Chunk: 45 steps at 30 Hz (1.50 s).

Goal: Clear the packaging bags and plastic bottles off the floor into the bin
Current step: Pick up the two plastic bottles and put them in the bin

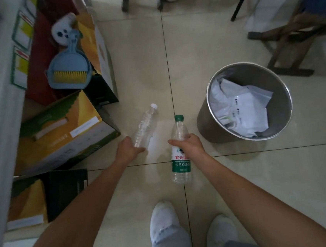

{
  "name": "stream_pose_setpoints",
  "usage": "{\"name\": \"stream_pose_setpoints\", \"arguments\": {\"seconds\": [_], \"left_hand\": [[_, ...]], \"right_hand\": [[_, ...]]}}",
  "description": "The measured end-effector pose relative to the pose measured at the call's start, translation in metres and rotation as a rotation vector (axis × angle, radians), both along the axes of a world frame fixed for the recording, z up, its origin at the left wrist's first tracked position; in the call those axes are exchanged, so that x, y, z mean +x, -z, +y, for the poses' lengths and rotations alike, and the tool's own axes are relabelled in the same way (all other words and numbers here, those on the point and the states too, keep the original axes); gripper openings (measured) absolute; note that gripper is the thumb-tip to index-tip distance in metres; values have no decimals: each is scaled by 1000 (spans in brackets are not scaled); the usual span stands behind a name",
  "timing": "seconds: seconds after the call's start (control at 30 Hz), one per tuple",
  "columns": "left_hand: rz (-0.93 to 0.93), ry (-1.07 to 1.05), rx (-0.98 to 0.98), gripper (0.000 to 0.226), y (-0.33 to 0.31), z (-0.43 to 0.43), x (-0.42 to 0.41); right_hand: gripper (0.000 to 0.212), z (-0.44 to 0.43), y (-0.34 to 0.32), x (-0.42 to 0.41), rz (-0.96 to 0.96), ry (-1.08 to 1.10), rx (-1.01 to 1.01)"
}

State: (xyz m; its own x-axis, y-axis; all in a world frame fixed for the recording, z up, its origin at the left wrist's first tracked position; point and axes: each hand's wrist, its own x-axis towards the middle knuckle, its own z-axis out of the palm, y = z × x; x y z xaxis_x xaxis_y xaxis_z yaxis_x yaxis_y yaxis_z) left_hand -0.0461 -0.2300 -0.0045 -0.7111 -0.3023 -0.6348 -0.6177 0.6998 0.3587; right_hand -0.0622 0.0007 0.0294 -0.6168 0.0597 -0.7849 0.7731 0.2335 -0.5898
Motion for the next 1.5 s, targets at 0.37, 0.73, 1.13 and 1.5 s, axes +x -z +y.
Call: {"name": "stream_pose_setpoints", "arguments": {"seconds": [0.37, 0.73, 1.13, 1.5], "left_hand": [[4, 6, 443, 42, -127, 32, 41], [-109, 350, 461, 68, -181, 20, 46], [228, 220, 541, 38, -289, 49, -3], [294, 565, 269, 29, -258, 187, -41]], "right_hand": [[76, -15, -94, 10, 19, 42, -546], [57, -8, -144, 17, 86, -22, -651], [59, 96, -274, -52, 563, -87, -201], [65, 128, -167, -56, 610, -99, 509]]}}
